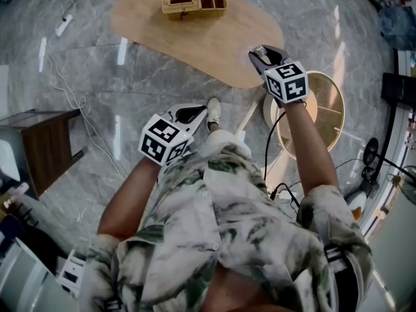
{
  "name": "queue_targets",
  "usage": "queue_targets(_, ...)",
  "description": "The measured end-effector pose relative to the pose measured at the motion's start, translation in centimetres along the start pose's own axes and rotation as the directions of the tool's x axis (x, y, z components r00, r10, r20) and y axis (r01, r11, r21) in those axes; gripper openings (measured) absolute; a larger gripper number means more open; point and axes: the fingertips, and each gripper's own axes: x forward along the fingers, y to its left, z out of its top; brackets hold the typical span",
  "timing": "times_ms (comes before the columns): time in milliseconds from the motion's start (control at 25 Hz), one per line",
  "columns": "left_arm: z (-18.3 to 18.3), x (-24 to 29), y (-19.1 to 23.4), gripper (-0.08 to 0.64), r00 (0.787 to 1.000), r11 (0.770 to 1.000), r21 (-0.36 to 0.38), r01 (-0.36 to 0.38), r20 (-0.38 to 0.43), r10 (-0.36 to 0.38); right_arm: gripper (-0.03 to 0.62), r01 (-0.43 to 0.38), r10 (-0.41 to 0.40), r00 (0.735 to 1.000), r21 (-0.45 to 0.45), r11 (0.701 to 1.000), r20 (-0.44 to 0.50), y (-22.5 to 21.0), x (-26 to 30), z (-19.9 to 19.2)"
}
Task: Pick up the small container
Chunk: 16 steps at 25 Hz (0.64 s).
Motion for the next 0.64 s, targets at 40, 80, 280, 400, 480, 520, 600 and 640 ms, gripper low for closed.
queue_targets(40, 0.1, 0.2, 0.1, 0.021, 1.000, 1.000, -0.001, -0.001, -0.001, 0.001, 0.160, -0.003, 0.003, 1.000, -0.001, 1.000, -0.002, -0.2, 0.2, -0.1)
queue_targets(80, 0.2, 0.4, 0.2, 0.021, 1.000, 1.000, -0.002, -0.002, -0.001, 0.002, 0.160, -0.005, 0.005, 1.000, -0.002, 1.000, -0.004, -0.3, 0.3, -0.1)
queue_targets(280, 1.3, 1.4, 0.6, 0.021, 1.000, 1.000, -0.010, -0.012, 0.007, 0.012, 0.160, -0.013, 0.013, 1.000, -0.007, 1.000, -0.013, -1.5, 1.0, -0.2)
queue_targets(400, 1.8, 1.8, 0.7, 0.021, 1.000, 1.000, -0.016, -0.017, 0.008, 0.017, 0.160, -0.020, 0.020, 1.000, -0.011, 1.000, -0.021, -2.2, 1.4, -0.3)
queue_targets(480, 2.1, 2.2, 1.0, 0.021, 1.000, 1.000, -0.020, -0.021, 0.007, 0.021, 0.160, -0.024, 0.023, 0.999, -0.013, 1.000, -0.024, -2.7, 1.8, -0.4)
queue_targets(520, 2.3, 2.4, 1.2, 0.021, 1.000, 0.999, -0.021, -0.024, 0.007, 0.024, 0.160, -0.024, 0.024, 0.999, -0.014, 1.000, -0.023, -3.1, 2.0, -0.4)
queue_targets(600, 2.8, 2.9, 1.6, 0.021, 1.000, 0.999, -0.025, -0.030, 0.009, 0.030, 0.160, -0.024, 0.024, 0.999, -0.015, 1.000, -0.023, -3.8, 2.5, -0.3)
queue_targets(640, 3.0, 3.2, 1.8, 0.021, 0.999, 0.999, -0.027, -0.032, 0.011, 0.032, 0.160, -0.024, 0.024, 0.999, -0.015, 1.000, -0.023, -4.2, 2.7, -0.3)
